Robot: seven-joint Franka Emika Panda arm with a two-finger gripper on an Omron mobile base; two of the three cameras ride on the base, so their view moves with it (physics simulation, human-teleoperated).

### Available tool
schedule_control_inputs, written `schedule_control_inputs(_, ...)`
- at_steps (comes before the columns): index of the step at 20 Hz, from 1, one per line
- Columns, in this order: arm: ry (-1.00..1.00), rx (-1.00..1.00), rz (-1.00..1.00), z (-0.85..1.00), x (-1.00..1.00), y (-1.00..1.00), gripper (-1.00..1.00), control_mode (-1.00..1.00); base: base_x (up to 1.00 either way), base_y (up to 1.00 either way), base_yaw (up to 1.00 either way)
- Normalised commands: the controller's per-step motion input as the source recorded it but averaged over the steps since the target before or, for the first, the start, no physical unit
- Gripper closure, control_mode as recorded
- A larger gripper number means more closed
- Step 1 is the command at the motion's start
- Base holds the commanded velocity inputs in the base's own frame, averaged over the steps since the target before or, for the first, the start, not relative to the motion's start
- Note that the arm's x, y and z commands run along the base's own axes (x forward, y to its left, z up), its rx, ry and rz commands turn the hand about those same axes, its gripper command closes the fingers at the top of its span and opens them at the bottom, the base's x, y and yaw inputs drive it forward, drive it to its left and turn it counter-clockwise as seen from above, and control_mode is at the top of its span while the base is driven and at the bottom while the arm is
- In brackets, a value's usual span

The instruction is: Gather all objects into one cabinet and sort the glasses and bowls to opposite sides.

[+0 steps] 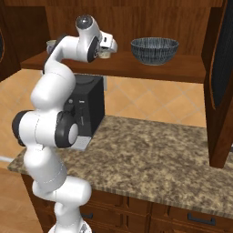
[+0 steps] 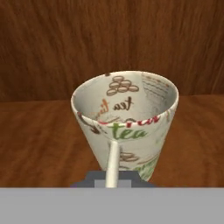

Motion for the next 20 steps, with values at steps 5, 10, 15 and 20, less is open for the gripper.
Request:
schedule_control_inputs(5, 0.01, 0.05, 0.11, 0.00, 0.00, 0.32, 1.00, -1.00, 0.00, 0.00, 0.00)
schedule_control_inputs(10, 0.00, 0.06, 0.11, 0.00, 0.00, 0.02, 1.00, -1.00, 0.00, 0.00, 0.00)
schedule_control_inputs(15, 0.00, 0.09, 0.15, 0.12, 0.00, 0.00, 1.00, -1.00, 0.00, 0.00, 0.00)
schedule_control_inputs(20, 0.00, 0.09, 0.20, 0.04, 0.00, 0.00, 1.00, -1.00, 0.00, 0.00, 0.00)
